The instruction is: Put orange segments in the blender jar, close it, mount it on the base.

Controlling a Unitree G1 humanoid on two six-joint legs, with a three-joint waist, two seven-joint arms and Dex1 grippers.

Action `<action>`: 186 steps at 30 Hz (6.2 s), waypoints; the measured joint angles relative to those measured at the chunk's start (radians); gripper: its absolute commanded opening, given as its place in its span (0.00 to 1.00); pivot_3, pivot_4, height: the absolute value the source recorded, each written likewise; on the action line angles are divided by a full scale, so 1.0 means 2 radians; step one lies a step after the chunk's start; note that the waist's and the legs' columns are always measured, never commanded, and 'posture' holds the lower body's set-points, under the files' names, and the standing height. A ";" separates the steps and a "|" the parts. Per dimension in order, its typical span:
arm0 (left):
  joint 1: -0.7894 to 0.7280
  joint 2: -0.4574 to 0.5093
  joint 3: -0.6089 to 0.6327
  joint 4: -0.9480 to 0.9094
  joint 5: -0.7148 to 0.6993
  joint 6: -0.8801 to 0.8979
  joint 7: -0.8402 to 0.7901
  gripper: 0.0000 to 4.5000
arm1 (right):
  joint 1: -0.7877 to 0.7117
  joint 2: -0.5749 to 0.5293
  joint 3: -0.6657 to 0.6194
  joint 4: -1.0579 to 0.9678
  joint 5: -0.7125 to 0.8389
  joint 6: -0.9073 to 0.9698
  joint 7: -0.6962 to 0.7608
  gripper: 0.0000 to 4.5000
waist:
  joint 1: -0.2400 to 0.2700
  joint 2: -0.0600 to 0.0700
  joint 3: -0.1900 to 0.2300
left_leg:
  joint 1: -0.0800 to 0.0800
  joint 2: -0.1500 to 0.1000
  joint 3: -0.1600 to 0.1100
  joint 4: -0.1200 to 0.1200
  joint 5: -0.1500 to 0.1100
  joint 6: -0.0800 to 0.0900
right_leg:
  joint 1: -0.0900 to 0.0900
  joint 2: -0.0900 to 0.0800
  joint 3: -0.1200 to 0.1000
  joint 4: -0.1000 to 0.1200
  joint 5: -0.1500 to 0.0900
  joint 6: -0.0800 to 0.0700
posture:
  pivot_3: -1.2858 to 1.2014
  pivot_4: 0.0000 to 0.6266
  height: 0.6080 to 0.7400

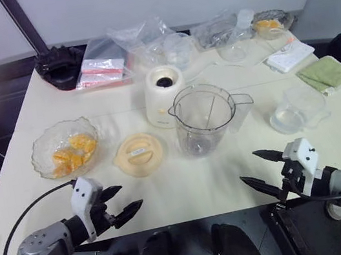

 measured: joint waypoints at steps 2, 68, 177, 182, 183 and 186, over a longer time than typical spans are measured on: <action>-0.001 0.000 0.000 0.000 0.000 0.000 0.000 0.98 | 0.000 0.000 0.000 0.000 0.000 0.000 0.000 0.99 | 0.000 0.000 0.000 | 0.000 0.000 0.000 0.000 0.000 0.000 | 0.000 0.000 0.000 0.000 0.000 0.000 | 0.52 0.24 1.00; -0.567 0.074 -0.299 0.691 0.506 -0.152 0.004 0.98 | -0.009 -0.019 0.038 -0.089 0.027 0.038 -0.034 0.99 | 0.013 -0.006 0.001 | 0.000 0.000 0.003 0.005 0.001 0.001 | -0.001 0.001 0.000 0.010 0.000 0.001 | 0.52 0.24 1.00; -0.525 -0.093 -0.028 0.681 0.338 -0.043 0.362 0.18 | -0.007 -0.008 0.046 -0.092 -0.001 0.044 -0.053 1.00 | 0.013 -0.006 -0.002 | 0.000 0.000 0.002 0.007 0.000 0.001 | 0.000 0.000 -0.001 0.010 0.002 0.002 | 0.52 0.24 1.00; -0.514 -0.093 -0.039 0.656 0.350 -0.041 0.369 0.37 | 0.000 -0.007 0.045 -0.092 -0.004 0.036 -0.053 1.00 | 0.013 -0.006 -0.002 | 0.000 0.000 0.002 0.007 -0.001 0.000 | 0.000 0.000 -0.001 0.010 0.002 0.002 | 0.52 0.24 1.00; -0.510 -0.093 -0.041 0.650 0.352 -0.041 0.369 0.37 | 0.000 -0.007 0.045 -0.092 -0.004 0.035 -0.053 1.00 | 0.014 -0.006 -0.002 | 0.000 0.000 0.002 0.007 -0.001 0.000 | 0.000 0.000 -0.001 0.009 0.002 0.002 | 0.52 0.24 1.00; -0.509 -0.093 -0.042 0.638 0.357 -0.042 0.371 0.37 | 0.000 -0.007 0.045 -0.092 -0.007 0.032 -0.053 1.00 | 0.013 -0.006 -0.002 | 0.000 0.000 0.002 0.007 -0.001 0.000 | 0.000 0.000 -0.001 0.009 0.002 0.002 | 0.52 0.24 1.00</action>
